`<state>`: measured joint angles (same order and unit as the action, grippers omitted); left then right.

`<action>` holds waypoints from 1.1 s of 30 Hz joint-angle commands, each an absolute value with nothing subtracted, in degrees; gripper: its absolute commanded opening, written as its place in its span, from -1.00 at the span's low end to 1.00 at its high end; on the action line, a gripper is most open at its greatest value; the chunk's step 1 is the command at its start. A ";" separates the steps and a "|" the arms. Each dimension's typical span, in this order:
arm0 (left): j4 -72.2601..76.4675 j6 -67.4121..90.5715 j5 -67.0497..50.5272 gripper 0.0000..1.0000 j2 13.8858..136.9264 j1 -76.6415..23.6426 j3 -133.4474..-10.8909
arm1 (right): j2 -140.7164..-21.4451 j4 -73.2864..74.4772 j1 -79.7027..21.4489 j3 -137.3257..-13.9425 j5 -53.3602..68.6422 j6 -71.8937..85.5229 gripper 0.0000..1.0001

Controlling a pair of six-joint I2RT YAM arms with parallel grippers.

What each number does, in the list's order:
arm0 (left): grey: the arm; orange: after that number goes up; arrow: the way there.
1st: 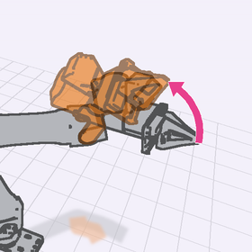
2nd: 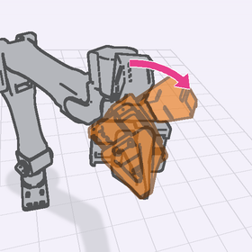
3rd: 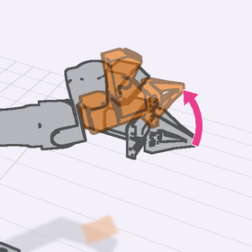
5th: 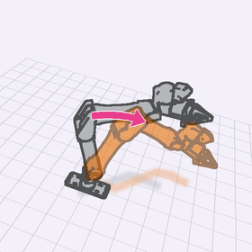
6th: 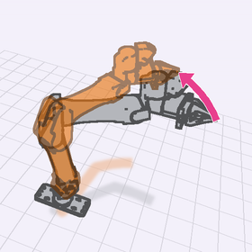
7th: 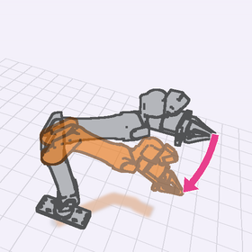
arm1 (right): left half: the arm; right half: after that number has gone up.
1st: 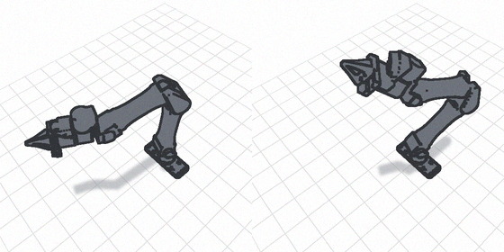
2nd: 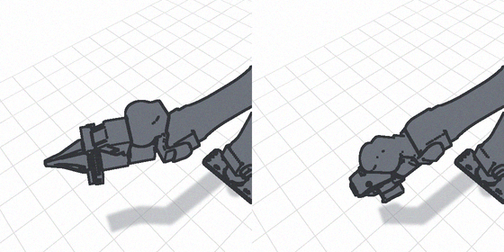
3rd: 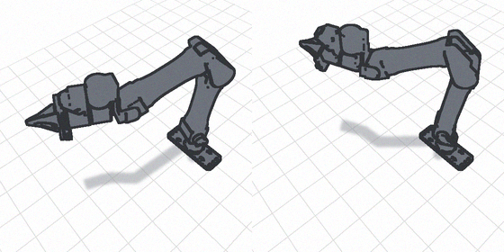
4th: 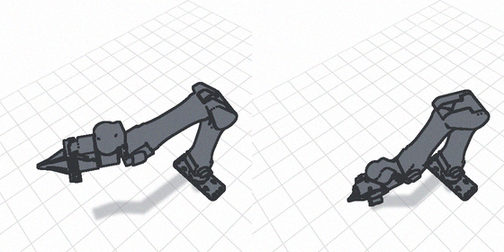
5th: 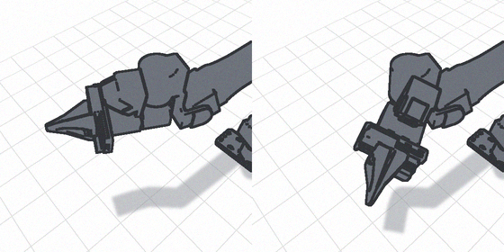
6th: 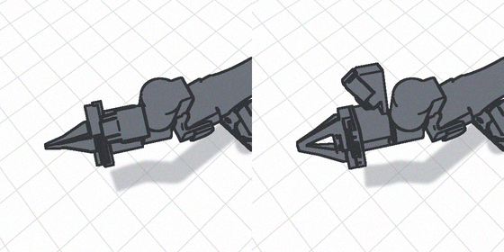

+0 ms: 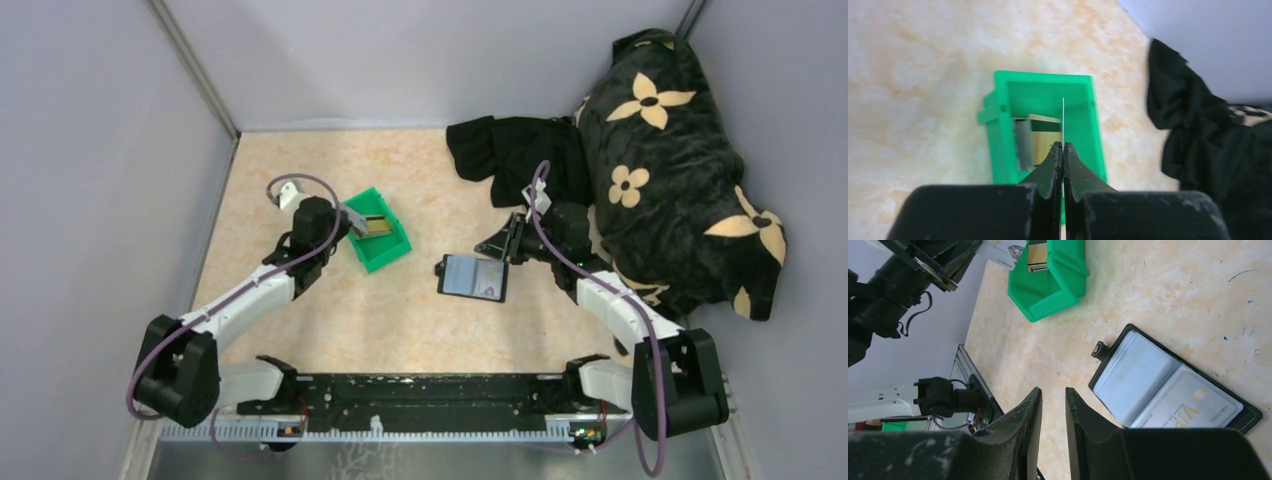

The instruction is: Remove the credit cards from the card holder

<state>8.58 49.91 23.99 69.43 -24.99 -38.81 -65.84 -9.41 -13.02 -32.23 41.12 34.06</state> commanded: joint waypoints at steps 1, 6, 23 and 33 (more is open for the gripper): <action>5.59 53.56 32.58 -1.00 73.30 -24.94 -40.43 | -66.39 -13.10 -13.27 -33.16 42.70 33.16 -0.51; 8.40 56.28 34.49 -1.00 78.04 -25.30 -40.43 | -67.19 -13.53 -13.29 -32.63 43.05 33.38 -0.52; 13.85 55.07 46.60 -1.00 85.67 -33.54 -42.24 | -68.21 -14.86 -13.25 -32.30 44.12 34.28 -0.53; 16.16 53.97 53.91 -0.78 90.70 -37.08 -43.67 | -68.50 -14.92 -13.27 -31.99 45.39 34.53 -0.54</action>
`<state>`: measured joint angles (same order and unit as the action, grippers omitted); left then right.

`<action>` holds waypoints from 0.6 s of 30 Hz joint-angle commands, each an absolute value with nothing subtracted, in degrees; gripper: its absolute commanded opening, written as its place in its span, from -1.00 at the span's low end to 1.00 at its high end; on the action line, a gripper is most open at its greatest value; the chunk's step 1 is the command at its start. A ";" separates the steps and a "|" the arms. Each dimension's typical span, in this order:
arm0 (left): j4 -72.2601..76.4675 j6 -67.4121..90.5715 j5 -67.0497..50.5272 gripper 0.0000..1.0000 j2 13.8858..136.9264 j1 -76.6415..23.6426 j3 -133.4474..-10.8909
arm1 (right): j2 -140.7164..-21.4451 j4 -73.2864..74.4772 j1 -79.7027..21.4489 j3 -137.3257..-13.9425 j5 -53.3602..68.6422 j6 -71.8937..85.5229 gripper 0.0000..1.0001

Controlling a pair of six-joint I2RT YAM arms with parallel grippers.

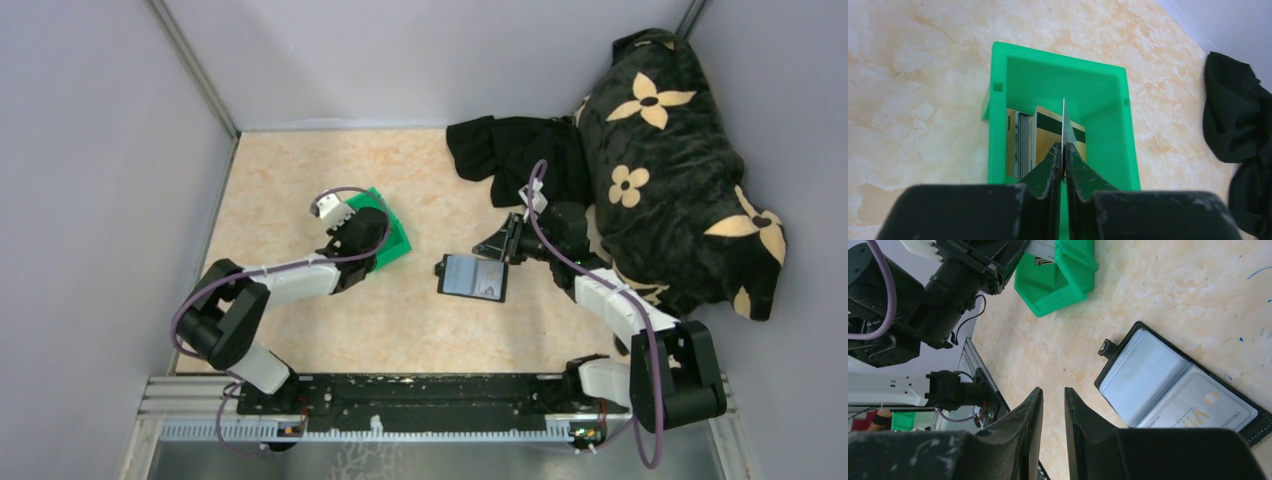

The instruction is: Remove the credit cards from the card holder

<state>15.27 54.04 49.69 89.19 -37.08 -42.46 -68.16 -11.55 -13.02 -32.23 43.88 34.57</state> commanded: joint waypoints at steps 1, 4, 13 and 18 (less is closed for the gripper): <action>16.31 54.11 53.90 -0.73 91.15 -37.09 -43.73 | -68.69 -14.98 -13.23 -32.11 45.43 34.43 -0.54; 16.33 53.98 54.11 -0.40 92.41 -37.09 -44.37 | -69.67 -15.37 -13.26 -32.30 45.44 34.49 -0.54; 14.39 54.00 55.01 0.42 90.36 -37.09 -43.84 | -71.27 -16.58 -13.27 -32.28 45.70 34.84 -0.55; 14.80 50.78 56.28 0.43 86.86 -37.40 -43.83 | -71.53 -17.02 -13.28 -32.02 45.70 34.94 -0.55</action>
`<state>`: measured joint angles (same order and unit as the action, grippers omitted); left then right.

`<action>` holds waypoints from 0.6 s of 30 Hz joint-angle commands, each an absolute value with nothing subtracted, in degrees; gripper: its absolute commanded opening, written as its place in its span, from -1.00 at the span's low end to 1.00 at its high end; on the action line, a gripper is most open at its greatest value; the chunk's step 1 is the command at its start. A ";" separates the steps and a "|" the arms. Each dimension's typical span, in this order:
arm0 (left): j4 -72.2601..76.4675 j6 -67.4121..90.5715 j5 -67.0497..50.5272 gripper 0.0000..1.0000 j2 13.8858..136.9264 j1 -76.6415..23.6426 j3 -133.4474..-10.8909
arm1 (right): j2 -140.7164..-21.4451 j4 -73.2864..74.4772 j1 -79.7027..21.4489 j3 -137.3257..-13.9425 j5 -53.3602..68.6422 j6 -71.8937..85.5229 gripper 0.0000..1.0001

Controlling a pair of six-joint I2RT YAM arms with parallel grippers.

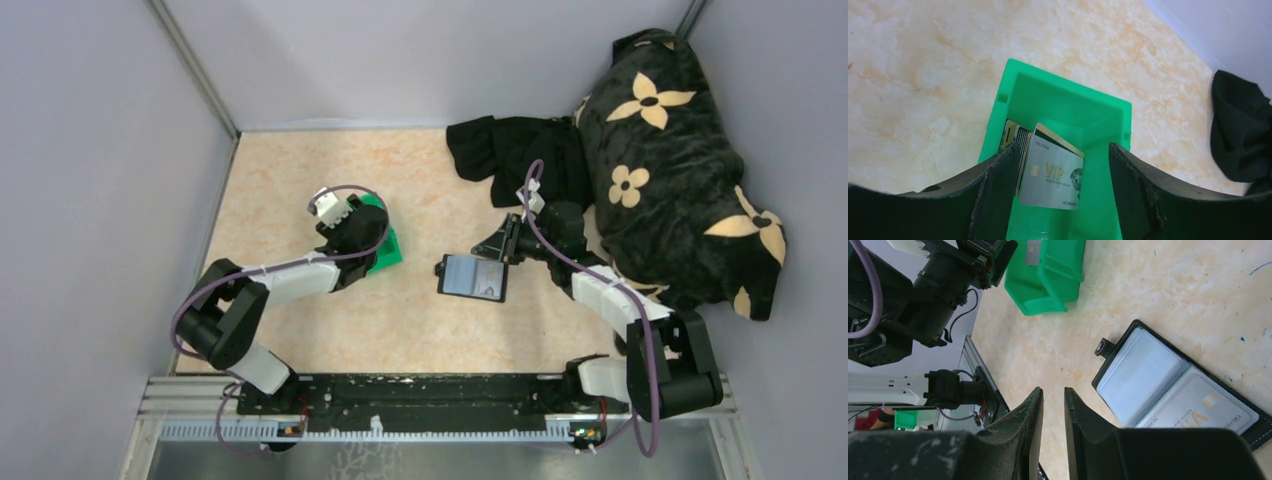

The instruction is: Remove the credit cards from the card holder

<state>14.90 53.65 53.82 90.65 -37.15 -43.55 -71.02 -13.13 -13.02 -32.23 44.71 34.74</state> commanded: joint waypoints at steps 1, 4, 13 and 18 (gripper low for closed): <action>15.62 48.98 56.30 0.44 86.19 -37.50 -43.99 | -71.62 -17.05 -13.27 -32.07 45.64 34.91 -0.55; 15.80 44.96 55.76 0.41 84.31 -37.70 -45.16 | -71.68 -17.14 -13.27 -32.07 45.55 34.89 -0.55; -3.69 45.05 35.55 -0.55 82.19 -37.71 -54.87 | -72.33 -16.57 -13.22 -32.37 45.01 34.51 -0.55; -30.54 47.55 31.73 -1.00 86.18 -37.35 -67.62 | -72.66 -16.93 -13.23 -32.23 44.80 34.54 -0.55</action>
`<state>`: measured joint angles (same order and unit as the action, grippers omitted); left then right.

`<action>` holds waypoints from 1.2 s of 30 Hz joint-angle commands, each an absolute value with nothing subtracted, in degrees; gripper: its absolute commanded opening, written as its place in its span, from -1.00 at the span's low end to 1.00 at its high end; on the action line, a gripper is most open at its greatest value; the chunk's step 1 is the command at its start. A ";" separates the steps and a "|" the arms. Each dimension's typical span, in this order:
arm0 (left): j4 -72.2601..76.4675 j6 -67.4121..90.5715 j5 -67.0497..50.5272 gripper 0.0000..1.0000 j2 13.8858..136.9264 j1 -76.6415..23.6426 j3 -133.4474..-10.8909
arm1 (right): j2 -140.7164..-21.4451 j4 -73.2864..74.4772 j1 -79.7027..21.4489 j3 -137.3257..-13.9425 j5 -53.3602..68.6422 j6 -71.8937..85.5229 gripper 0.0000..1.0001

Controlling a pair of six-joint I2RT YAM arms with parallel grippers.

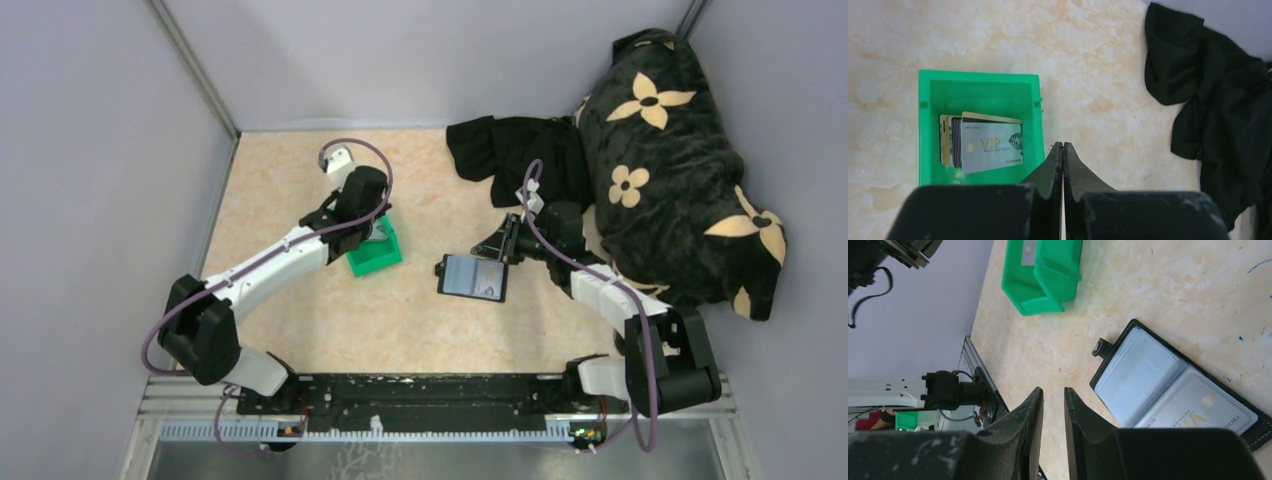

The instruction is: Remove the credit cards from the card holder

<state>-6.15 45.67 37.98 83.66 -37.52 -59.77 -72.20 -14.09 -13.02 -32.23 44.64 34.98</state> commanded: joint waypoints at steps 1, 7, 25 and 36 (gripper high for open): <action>-34.90 49.83 31.93 -1.00 86.70 -37.17 -68.83 | -72.79 -17.12 -13.27 -32.11 44.87 34.63 -0.55; -41.16 55.24 22.87 -1.00 90.35 -33.32 -68.83 | -71.33 -17.94 -13.24 -31.39 44.87 34.88 -0.55; -36.59 54.55 24.19 -1.00 102.31 -32.43 -68.05 | -72.64 -16.42 -13.27 -32.23 44.22 33.64 -0.55; -28.74 50.17 32.91 -1.00 105.02 -32.30 -64.71 | -72.67 -16.72 -13.25 -32.18 45.06 33.56 -0.56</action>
